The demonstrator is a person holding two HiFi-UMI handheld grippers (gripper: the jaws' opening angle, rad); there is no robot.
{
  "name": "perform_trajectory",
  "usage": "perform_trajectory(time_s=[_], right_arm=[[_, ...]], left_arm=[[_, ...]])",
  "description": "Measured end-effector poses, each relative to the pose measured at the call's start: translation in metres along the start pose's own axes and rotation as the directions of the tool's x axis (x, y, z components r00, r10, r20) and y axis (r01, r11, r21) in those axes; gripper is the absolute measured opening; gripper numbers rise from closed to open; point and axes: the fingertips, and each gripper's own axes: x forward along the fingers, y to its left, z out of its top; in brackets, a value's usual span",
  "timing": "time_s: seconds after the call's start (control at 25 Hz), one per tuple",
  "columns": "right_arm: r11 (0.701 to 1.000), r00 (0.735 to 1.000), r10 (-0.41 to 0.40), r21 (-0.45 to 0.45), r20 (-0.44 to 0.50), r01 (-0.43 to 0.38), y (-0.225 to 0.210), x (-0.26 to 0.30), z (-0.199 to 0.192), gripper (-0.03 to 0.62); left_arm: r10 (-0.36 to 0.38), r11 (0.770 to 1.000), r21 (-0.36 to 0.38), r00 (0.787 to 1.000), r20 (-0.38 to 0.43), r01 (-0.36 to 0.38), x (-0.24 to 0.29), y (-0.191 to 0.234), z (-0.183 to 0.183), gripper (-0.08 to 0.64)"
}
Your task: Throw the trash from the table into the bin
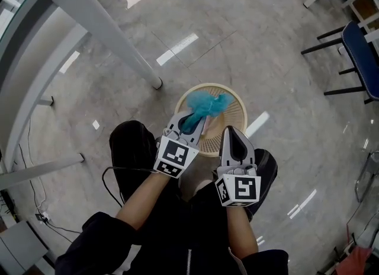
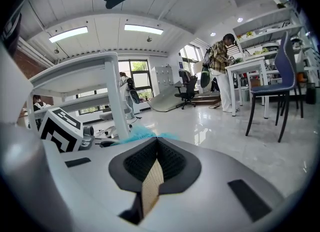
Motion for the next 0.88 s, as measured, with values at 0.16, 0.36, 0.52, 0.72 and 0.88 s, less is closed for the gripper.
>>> perform_trajectory(time_s=[0.16, 0.36, 0.52, 0.72, 0.88], right_arm=[[1.0, 1.0, -0.004, 0.007, 0.008, 0.004, -0.002, -0.002, -0.002, 0.009], [1.0, 1.0, -0.02, 0.02, 0.002, 0.02, -0.007, -0.003, -0.011, 0.009], [0.999, 1.0, -0.03, 0.029, -0.003, 0.03, -0.011, -0.006, -0.016, 0.009], [0.999, 0.999, -0.041, 0.032, -0.009, 0.041, -0.017, -0.006, -0.019, 0.009], [0.999, 0.999, -0.037, 0.035, -0.014, 0.037, -0.017, -0.005, -0.021, 0.009]], left_arm=[[-0.026, 1.0, 0.003, 1.0, -0.018, 0.026, 0.005, -0.005, -0.005, 0.046], [-0.061, 0.998, 0.001, 0.997, -0.044, 0.061, 0.009, -0.013, -0.014, 0.113], [-0.104, 0.994, 0.011, 0.993, -0.057, 0.104, 0.015, -0.024, -0.021, 0.214], [-0.113, 0.993, 0.016, 0.992, -0.061, 0.114, 0.02, -0.028, -0.024, 0.264], [-0.108, 0.994, 0.011, 0.992, -0.06, 0.109, 0.022, -0.026, -0.024, 0.272]])
